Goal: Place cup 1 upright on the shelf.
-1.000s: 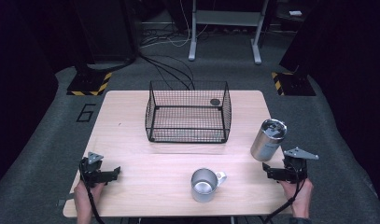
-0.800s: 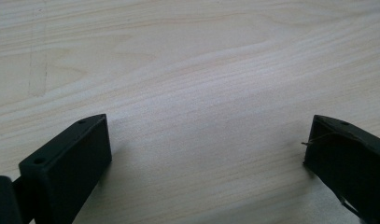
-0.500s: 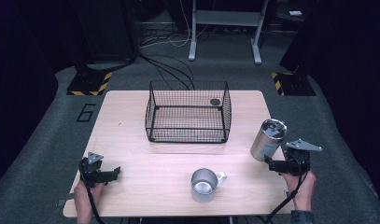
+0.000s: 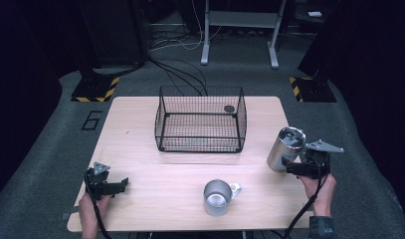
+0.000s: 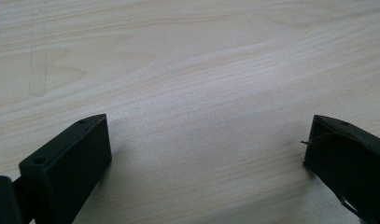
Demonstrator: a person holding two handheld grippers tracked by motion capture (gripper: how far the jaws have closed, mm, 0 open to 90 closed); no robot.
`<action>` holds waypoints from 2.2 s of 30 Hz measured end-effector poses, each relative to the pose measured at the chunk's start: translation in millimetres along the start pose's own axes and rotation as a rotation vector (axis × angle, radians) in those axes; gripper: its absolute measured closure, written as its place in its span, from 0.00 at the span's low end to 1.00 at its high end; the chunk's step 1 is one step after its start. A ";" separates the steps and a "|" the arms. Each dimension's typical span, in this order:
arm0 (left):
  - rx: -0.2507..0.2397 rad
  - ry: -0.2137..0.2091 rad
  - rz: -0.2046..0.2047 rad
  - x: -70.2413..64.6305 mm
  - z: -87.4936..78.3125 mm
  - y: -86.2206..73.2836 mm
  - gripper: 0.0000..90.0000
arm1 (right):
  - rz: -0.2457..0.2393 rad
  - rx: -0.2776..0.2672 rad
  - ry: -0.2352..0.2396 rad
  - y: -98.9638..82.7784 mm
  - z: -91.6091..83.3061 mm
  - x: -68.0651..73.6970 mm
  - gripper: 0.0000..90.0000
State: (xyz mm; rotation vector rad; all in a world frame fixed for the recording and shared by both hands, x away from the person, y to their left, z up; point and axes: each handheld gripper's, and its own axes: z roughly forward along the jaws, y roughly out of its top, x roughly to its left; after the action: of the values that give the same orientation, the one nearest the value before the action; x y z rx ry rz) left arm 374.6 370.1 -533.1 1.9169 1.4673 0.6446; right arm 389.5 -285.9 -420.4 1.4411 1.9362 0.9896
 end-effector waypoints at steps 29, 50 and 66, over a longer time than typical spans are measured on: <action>0.007 -0.003 -0.001 0.1 -0.6 0.1 0.00 | 0.026 -0.052 -0.015 27.9 25.7 -5.3 0.01; 0.001 -0.001 -0.002 -0.2 -0.2 -0.2 0.00 | 0.000 -0.090 -0.015 27.8 31.8 -6.6 0.04; 0.012 -0.005 -0.002 0.1 -1.0 -0.1 0.00 | -0.016 -0.098 0.019 36.0 22.9 3.2 0.04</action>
State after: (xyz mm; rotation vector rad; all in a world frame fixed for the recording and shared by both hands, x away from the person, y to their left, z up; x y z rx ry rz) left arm 373.9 370.4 -532.5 1.9239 1.4729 0.6308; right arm 426.6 -271.3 -405.0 1.3641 1.8827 1.0794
